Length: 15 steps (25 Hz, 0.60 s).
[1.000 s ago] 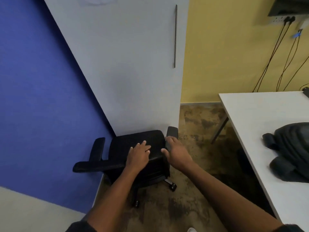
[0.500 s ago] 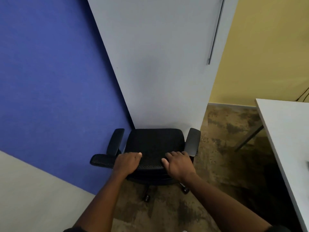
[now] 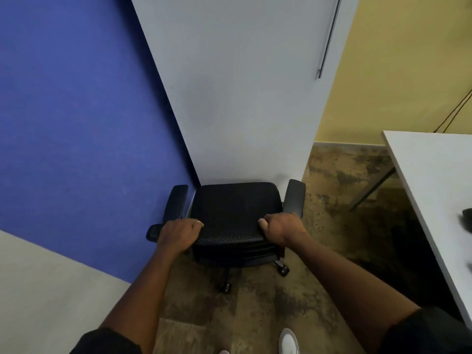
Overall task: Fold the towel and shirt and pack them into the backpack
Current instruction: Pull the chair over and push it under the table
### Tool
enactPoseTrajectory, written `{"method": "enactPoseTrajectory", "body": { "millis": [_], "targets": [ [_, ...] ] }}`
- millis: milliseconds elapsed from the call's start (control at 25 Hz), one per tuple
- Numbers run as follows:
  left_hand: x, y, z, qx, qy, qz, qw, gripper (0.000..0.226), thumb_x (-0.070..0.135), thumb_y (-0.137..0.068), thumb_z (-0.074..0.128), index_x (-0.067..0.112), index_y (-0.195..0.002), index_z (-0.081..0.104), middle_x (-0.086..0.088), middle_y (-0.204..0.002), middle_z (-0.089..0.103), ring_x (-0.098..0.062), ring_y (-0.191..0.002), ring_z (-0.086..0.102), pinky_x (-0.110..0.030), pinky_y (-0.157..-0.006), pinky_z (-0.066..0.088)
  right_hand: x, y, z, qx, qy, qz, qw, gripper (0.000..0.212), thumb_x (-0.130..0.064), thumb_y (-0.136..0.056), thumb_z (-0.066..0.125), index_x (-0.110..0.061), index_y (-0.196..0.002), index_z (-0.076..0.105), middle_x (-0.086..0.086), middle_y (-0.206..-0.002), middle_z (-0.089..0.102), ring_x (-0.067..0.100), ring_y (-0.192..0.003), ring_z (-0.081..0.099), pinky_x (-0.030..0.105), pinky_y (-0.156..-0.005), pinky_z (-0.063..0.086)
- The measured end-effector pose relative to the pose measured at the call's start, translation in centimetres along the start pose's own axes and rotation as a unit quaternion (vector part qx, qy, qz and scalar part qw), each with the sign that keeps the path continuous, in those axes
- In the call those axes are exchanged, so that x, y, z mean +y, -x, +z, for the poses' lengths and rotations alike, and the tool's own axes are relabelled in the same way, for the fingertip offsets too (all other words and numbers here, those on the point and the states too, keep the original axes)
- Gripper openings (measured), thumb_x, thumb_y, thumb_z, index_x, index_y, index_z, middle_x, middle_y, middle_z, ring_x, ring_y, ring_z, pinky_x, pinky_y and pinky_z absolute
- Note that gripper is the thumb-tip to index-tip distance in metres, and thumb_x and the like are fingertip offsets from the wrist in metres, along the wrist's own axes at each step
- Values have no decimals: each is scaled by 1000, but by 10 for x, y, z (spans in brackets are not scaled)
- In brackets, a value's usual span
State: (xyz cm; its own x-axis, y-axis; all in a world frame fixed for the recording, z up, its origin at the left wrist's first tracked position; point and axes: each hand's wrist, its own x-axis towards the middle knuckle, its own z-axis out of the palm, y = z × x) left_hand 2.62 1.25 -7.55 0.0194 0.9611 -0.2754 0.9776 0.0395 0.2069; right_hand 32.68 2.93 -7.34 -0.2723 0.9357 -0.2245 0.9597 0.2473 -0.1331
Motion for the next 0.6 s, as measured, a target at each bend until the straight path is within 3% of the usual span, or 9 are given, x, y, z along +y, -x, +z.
{"method": "enactPoseTrajectory", "body": {
  "millis": [80, 240, 320, 440, 600],
  "targets": [
    [-2, 6, -3, 5, 6, 18, 1000, 53, 47, -100, 24, 22, -102, 71, -5, -105, 71, -22, -89, 64, -33, -83, 47, -4, 4, 3, 13, 8, 17, 1000, 58, -56, -99, 20, -24, -105, 67, 7, -105, 71, 28, -97, 65, 41, -88, 43],
    [-15, 15, -16, 3, -16, 38, 999, 50, 52, -104, 26, 26, -106, 69, -2, -101, 68, -20, -91, 59, -40, -101, 38, -12, 15, 4, 22, 6, 56, 998, 54, -57, -100, 23, -26, -108, 66, 8, -102, 70, 29, -96, 65, 38, -82, 44],
    [-28, 17, -19, 9, -26, 30, 999, 52, 49, -105, 25, 22, -95, 68, -2, -91, 64, -17, -83, 55, -40, -102, 38, -17, 17, 8, 15, 5, 73, 997, 53, -57, -100, 23, -25, -105, 65, 8, -100, 70, 27, -93, 65, 37, -78, 44],
    [-41, 25, -14, 47, -21, 42, 998, 54, 43, -105, 27, 17, -72, 62, -2, -76, 64, -17, -73, 56, -43, -99, 40, -28, 24, 17, 8, -6, 96, 995, 52, -55, -101, 23, -24, -107, 64, 8, -98, 69, 26, -92, 64, 38, -84, 45],
    [-47, 33, -4, 83, -30, 74, 993, 54, 39, -104, 27, 20, -62, 54, -2, -62, 56, -17, -63, 53, -42, -91, 43, -38, 42, 26, 27, -23, 113, 993, 47, -50, -102, 25, -24, -101, 64, 8, -97, 69, 27, -90, 64, 38, -83, 41]
  ]
}}
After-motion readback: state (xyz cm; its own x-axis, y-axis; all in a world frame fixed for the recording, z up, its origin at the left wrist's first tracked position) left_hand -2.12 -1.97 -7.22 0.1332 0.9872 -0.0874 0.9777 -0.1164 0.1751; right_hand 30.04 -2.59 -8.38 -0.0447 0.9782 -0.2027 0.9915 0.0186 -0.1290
